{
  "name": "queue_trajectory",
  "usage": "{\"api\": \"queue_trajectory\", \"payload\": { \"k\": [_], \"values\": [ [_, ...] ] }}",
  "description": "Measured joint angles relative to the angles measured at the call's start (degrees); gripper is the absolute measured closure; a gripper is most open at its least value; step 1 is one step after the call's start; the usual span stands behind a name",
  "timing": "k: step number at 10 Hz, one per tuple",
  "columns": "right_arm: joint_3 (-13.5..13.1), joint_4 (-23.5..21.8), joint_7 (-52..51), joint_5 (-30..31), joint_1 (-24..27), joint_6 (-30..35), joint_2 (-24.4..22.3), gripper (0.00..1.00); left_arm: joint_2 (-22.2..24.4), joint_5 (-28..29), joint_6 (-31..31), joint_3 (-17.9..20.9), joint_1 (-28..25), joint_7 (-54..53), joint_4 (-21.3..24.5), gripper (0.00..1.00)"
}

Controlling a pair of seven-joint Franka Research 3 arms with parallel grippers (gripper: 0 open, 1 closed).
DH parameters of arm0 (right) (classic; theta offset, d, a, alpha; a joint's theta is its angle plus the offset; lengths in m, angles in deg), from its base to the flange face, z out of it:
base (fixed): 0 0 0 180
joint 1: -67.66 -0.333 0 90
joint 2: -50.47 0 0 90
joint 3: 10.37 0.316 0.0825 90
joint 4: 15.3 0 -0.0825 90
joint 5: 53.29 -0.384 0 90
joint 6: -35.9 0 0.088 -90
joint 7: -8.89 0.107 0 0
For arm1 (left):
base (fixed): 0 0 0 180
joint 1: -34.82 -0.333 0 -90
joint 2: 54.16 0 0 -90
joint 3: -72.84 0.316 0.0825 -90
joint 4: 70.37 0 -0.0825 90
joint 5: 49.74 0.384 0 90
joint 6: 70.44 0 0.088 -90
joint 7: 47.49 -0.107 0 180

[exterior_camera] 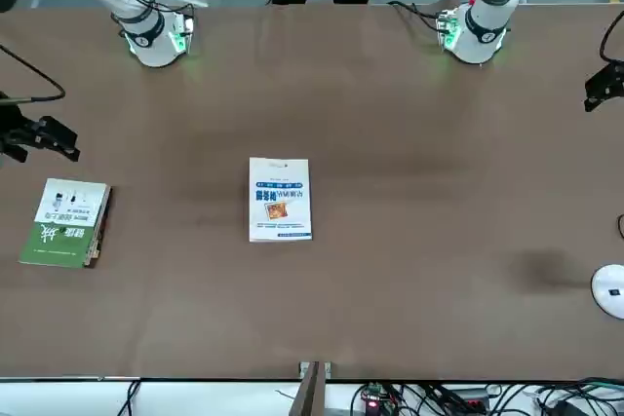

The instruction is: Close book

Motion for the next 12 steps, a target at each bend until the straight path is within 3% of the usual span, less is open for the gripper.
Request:
{"api": "queue_trajectory", "payload": {
  "k": [4,12],
  "values": [
    [0.08,0.02,0.0,0.17,-0.08,0.05,-0.1,0.0,0.0,0.0,-3.22,-0.31,0.01,0.06,0.06,0.0],
    [0.42,0.02,-0.01,0.27,-0.1,0.72,-1.24,0.0,-0.27,0.0,-3.59,-0.72,0.01,0.05,0.42,0.0]
  ]
}}
